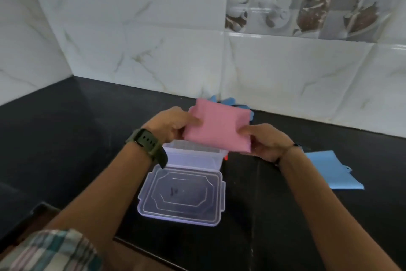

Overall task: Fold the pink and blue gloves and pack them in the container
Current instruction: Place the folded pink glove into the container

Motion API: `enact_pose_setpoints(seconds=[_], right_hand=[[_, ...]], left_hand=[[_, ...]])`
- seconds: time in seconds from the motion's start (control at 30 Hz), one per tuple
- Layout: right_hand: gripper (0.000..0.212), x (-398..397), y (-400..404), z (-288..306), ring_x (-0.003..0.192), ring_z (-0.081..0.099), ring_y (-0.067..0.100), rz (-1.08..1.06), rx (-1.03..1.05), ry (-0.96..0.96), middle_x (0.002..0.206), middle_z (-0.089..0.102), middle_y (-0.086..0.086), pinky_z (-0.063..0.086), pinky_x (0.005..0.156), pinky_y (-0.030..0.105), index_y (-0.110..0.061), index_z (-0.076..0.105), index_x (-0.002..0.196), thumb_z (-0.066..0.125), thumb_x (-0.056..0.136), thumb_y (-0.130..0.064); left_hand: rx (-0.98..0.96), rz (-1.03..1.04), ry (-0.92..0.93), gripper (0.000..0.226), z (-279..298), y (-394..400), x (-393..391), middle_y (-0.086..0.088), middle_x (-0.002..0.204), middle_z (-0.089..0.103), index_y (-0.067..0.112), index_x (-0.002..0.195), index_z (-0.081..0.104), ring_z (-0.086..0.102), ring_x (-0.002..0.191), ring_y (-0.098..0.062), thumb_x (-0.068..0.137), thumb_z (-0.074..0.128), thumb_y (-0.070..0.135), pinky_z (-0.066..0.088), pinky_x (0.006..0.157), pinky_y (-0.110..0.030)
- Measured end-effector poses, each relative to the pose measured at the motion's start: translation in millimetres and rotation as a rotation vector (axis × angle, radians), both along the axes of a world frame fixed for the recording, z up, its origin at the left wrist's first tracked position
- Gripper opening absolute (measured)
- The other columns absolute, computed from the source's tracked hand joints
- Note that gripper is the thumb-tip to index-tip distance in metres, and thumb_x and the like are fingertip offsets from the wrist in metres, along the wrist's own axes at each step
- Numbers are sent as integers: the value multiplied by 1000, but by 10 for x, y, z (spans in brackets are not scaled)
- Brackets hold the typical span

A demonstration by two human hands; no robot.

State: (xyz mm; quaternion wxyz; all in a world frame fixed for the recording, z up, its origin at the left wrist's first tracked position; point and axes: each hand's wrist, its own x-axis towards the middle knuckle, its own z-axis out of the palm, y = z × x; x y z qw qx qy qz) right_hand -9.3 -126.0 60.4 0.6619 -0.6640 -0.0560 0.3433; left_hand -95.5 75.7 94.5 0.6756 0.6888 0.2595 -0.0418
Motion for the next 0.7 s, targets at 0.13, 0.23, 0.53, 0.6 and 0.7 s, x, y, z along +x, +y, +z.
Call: enact_pose_setpoints(seconds=[0.13,0.23,0.53,0.6,0.7], right_hand=[[28,174,714,-67,101,61,31,84,-290,-74,111,60,19,54,85,44,0,52,110,60,83,3],[40,262,1047,-173,115,53,34,163,-627,-349,125,53,19,47,99,43,0,47,119,61,82,-2],[34,51,1385,-517,118,53,30,445,-1223,-758,129,56,19,43,101,37,0,53,124,46,94,-15],[31,33,1354,-444,113,56,29,396,-1184,-845,122,60,18,45,97,36,0,56,120,50,93,-14],[16,57,1001,-186,92,62,27,137,-1002,-1004,90,62,14,47,70,31,-7,61,96,51,91,-18]], left_hand=[[353,14,131,13,-142,409,87,-15,93,57,-4,95,53,57,70,-19,85,61,-2,51,56,-27],[708,-69,205,27,-379,472,256,-16,110,60,-4,112,54,59,100,-30,84,53,-2,52,84,-35],[1537,-574,339,32,-891,382,504,-12,133,57,3,124,53,54,122,-25,98,35,9,42,100,-30],[1608,-517,264,30,-817,381,520,-11,126,60,6,119,57,58,116,-24,97,37,8,46,95,-30],[1648,-326,30,19,-530,213,579,-10,110,65,11,105,60,63,99,-24,94,45,13,48,80,-30]])
